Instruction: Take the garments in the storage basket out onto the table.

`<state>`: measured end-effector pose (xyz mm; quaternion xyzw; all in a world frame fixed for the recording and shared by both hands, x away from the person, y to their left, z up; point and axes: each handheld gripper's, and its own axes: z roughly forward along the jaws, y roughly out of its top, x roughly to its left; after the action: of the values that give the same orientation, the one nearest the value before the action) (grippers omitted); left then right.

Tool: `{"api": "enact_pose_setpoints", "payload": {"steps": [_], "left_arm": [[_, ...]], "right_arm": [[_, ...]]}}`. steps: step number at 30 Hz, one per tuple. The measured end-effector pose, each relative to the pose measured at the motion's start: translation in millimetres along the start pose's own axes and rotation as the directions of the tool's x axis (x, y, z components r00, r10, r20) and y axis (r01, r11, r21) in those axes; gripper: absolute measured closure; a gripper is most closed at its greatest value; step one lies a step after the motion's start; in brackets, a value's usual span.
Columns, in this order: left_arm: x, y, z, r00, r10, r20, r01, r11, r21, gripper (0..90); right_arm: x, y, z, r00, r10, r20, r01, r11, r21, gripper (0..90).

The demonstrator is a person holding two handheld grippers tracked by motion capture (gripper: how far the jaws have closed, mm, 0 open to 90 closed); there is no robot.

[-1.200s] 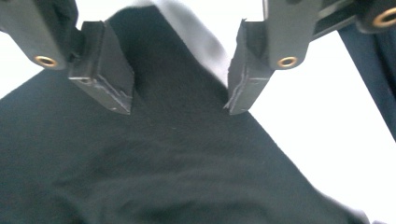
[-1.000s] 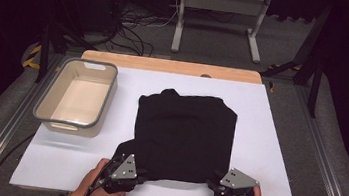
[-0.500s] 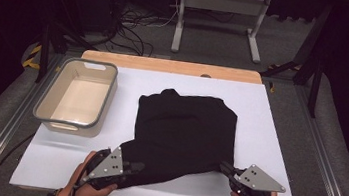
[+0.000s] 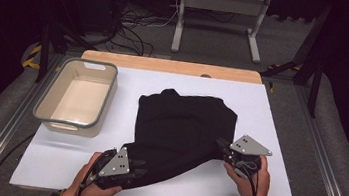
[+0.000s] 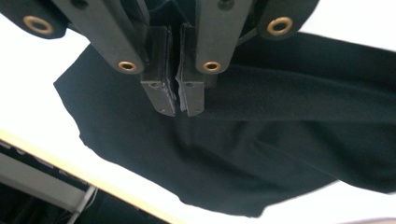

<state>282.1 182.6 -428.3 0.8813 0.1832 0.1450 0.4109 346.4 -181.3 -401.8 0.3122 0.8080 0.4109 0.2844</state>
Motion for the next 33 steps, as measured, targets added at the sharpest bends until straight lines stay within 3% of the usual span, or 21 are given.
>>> {"api": "enact_pose_setpoints", "payload": {"steps": [3, 5, 7, 10, 14, 18, 20, 28, 33], "left_arm": [[2.9, -5.5, 9.2, 0.9996, -0.029, 0.003, 0.029, 0.999, 0.034, 58.9], [3.3, -8.3, 14.6, 0.999, -0.043, -0.008, 0.044, 0.998, 0.045, 53.2], [3.7, -12.1, 21.0, 0.9978, -0.067, 0.002, 0.066, 0.9962, 0.057, 49.3], [-0.3, -15.2, 30.3, 0.9992, -0.04, -0.006, 0.04, 0.9928, 0.113, 50.1], [1.6, -16.7, 32.1, 0.9988, -0.042, 0.026, 0.039, 0.9942, 0.101, 54.5], [4.9, -19.5, 33.7, 0.9935, -0.077, 0.084, 0.07, 0.9942, 0.082, 71.0], [5.4, -19.3, 34.7, 0.9932, -0.09, 0.074, 0.084, 0.9931, 0.082, 77.4], [9.4, -20.9, 35.0, 0.9899, -0.102, 0.098, 0.095, 0.9928, 0.073, 80.1], [9.8, -20.1, 35.2, 0.9898, -0.097, 0.104, 0.09, 0.9929, 0.078, 81.4]], "right_arm": [[-7.0, -6.4, 16.2, 0.9998, 0.003, 0.018, -0.003, 1.0, 0.03, 76.9], [-9.8, -11.0, 25.0, 0.9976, -0.004, 0.07, 0.0, 0.998, 0.058, 63.7], [-14.0, -16.0, 29.5, 0.9943, 0.007, 0.106, -0.017, 0.996, 0.085, 56.3], [-22.7, -23.8, 27.3, 0.9894, 0.025, 0.143, -0.04, 0.995, 0.097, 54.6], [-32.3, -36.2, 22.0, 0.9878, 0.082, 0.133, -0.096, 0.989, 0.108, 57.5], [-32.4, -40.2, 25.2, 0.9913, 0.086, 0.1, -0.098, 0.988, 0.122, 61.6], [-32.0, -40.9, 28.2, 0.9921, 0.092, 0.086, -0.103, 0.986, 0.13, 61.6], [-31.5, -43.3, 46.2, 0.9936, 0.108, 0.032, -0.112, 0.982, 0.153, 59.9], [-32.7, -46.0, 42.4, 0.9926, 0.113, 0.043, -0.118, 0.982, 0.145, 56.3]]}}
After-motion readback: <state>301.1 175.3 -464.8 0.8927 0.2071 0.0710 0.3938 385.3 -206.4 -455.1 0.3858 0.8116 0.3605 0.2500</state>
